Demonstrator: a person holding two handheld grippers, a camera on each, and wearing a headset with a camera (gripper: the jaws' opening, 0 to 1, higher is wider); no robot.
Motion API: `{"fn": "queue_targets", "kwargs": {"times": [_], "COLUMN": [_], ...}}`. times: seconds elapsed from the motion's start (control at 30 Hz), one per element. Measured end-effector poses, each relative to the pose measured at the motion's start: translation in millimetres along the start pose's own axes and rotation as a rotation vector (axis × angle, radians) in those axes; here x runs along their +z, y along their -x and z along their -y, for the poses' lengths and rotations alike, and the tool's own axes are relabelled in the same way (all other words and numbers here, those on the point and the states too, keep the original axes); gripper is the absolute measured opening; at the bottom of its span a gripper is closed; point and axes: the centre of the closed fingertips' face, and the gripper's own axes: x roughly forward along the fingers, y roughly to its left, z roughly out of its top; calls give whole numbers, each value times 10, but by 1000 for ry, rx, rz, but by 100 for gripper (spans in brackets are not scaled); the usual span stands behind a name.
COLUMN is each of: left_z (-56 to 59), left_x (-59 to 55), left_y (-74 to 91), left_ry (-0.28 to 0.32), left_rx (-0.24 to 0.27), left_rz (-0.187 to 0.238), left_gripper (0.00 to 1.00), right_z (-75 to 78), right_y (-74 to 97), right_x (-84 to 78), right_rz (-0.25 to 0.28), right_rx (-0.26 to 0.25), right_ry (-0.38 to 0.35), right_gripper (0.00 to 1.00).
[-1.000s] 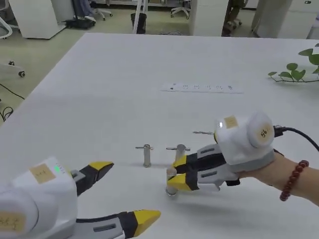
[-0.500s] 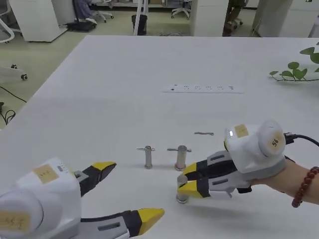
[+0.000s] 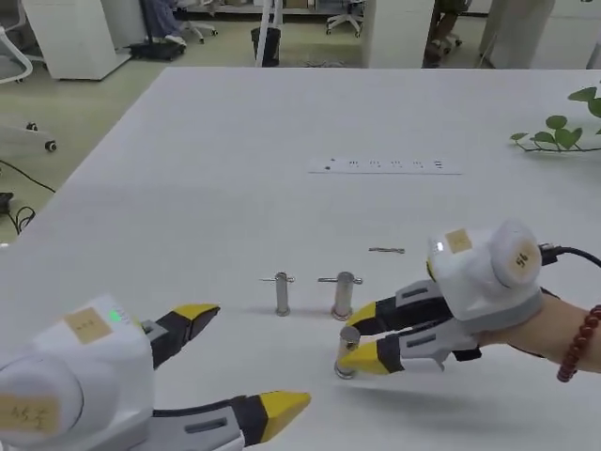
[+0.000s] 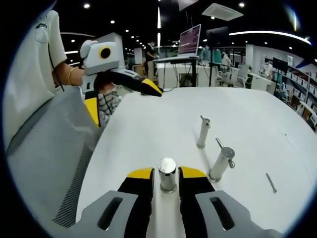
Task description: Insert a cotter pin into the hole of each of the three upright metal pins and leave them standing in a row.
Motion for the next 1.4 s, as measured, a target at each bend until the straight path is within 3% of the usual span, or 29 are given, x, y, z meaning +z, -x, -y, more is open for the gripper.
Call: {"fn": "queue_targets", "kwargs": {"times": [0.2, 0.47, 0.9, 1.17, 1.4], "left_z": [-16, -8, -28, -81, -113], "left_x": [0, 42, 54, 91, 105], "left_y": [7, -17, -53, -85, -112], "left_ry": [1, 6, -3, -14, -7], "left_rx": [9, 10, 19, 33, 34], "left_rz": [1, 17, 14, 20, 24], "left_gripper": [77, 78, 78, 75, 74], "right_z": [27, 144, 685, 982, 1373], "right_y": [113, 298, 571, 624, 647], "right_x": [46, 43, -70, -139, -218], "right_rz": [26, 15, -64, -83, -105], "right_rx": [-27, -66, -220, -269, -348], "right_ry": [-50, -83, -113, -145, -188], "right_gripper": [23, 26, 26, 23, 21]}}
